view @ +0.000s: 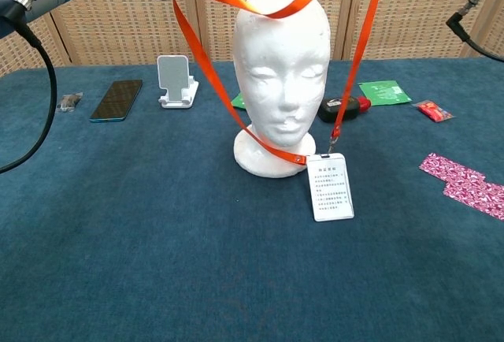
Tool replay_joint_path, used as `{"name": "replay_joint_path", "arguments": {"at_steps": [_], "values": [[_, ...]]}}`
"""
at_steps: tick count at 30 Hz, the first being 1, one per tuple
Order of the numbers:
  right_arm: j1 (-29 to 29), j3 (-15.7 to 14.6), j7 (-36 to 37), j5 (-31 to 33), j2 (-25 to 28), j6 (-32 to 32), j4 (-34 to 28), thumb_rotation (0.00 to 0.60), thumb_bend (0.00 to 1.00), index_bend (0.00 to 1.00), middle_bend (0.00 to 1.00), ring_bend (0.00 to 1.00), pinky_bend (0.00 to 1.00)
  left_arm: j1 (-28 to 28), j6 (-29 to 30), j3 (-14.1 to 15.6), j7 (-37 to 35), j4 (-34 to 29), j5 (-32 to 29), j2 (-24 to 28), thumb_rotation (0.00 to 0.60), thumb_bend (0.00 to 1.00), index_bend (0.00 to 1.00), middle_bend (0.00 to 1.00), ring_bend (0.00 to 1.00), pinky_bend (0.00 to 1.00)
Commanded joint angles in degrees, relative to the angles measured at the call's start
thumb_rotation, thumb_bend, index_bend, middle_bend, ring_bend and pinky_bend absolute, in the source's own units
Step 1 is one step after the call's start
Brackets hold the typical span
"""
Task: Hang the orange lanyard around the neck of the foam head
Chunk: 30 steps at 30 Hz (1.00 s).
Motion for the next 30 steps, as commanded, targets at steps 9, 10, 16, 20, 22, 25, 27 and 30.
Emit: {"name": "replay_joint_path", "arguments": {"at_steps": [9,10,16,20,22,25,27,30], "values": [[4.3,4.2,7.2,12.3,-0.9,-7.1,6.7,0.600,0.67,0.80,0.12,0.00,0.00,-2.0,-2.6,-1.3,0.1,4.9,-5.9,-1.7,0.600,0.46,0.67,0.00,0.00,0.00],[4.6,4.2,7.3,13.1,-1.1,-7.2,7.3,0.600,0.67,0.80,0.12,0.00,0.00,-2.1,-2.7,-1.3,0.1,5.2,-6.2,-1.9,0.600,0.46,0.67,0.00,0.00,0.00],[6.7,2.5,4.9,17.5,-2.7,-7.7,12.2,0.600,0.67,0.79,0.12,0.00,0.00,-2.7,-3.9,-1.1,0.8,6.5,-8.4,-2.3,0.600,0.45,0.56,0.00,0.00,0.00],[7.9,1.1,2.6,19.5,-3.8,-7.5,14.4,0.600,0.65,0.78,0.12,0.00,0.00,-2.8,-4.4,-1.1,1.7,6.5,-10.3,-2.5,0.600,0.45,0.18,0.00,0.00,0.00],[8.4,0.7,1.7,20.4,-4.3,-7.6,15.2,0.600,0.56,0.69,0.11,0.00,0.00,-2.9,-4.8,-0.9,2.2,6.4,-11.0,-2.4,0.600,0.44,0.01,0.00,0.00,0.00],[9.2,0.4,1.0,22.0,-5.1,-7.9,16.6,0.600,0.28,0.38,0.07,0.00,0.00,-2.9,-5.5,-0.8,2.0,6.1,-11.9,-1.9,0.600,0.38,0.00,0.00,0.00,0.00],[9.6,0.2,0.6,22.1,-5.6,-7.9,17.3,0.600,0.15,0.23,0.04,0.00,0.00,-2.6,-5.2,-1.3,0.5,6.2,-11.9,-1.8,0.600,0.30,0.00,0.00,0.00,0.00],[9.8,0.0,0.1,21.4,-6.3,-6.4,17.9,0.600,0.05,0.13,0.02,0.00,0.00,-2.3,-4.9,-1.3,-1.0,6.6,-10.7,-1.3,0.600,0.19,0.00,0.00,0.00,0.00]]}}
